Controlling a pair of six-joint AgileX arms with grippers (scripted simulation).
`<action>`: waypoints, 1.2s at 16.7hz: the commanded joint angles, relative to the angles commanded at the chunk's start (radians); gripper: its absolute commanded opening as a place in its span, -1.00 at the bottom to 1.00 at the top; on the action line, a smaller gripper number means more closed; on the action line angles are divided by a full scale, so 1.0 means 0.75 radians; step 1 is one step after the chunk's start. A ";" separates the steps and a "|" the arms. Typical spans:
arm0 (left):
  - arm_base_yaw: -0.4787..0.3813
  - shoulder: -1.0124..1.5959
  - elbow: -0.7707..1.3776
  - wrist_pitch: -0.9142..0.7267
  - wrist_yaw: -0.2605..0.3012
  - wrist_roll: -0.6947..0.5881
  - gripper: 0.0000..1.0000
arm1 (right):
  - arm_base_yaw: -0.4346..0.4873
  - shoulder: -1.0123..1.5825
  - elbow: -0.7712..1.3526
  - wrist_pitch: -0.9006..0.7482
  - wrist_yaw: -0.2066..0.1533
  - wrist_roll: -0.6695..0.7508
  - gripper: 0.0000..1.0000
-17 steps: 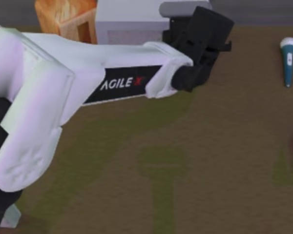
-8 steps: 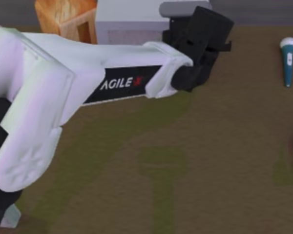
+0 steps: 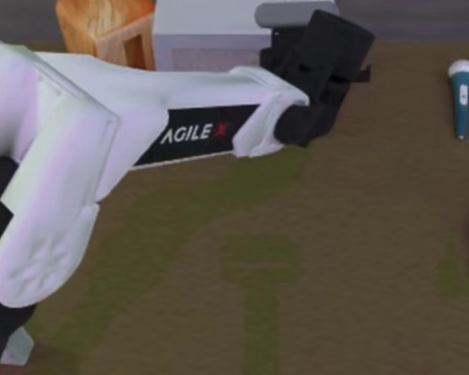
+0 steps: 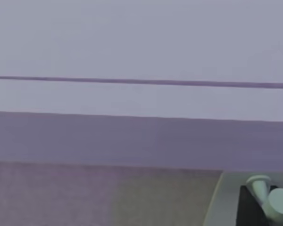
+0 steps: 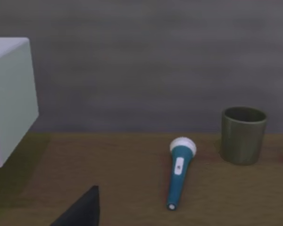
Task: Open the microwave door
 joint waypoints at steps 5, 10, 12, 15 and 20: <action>0.008 0.104 0.215 -0.213 0.055 -0.045 -1.00 | 0.000 0.000 0.000 0.000 0.000 0.000 1.00; 0.035 0.302 0.702 -0.731 0.179 -0.132 -1.00 | 0.000 0.000 0.000 0.000 0.000 0.000 1.00; 0.050 0.382 0.918 -0.979 0.240 -0.170 -1.00 | 0.000 0.000 0.000 0.000 0.000 0.000 1.00; 0.073 0.486 1.223 -1.332 0.334 -0.224 -1.00 | 0.000 0.000 0.000 0.000 0.000 0.000 1.00; 0.108 0.595 1.565 -1.704 0.454 -0.286 -1.00 | 0.000 0.000 0.000 0.000 0.000 0.000 1.00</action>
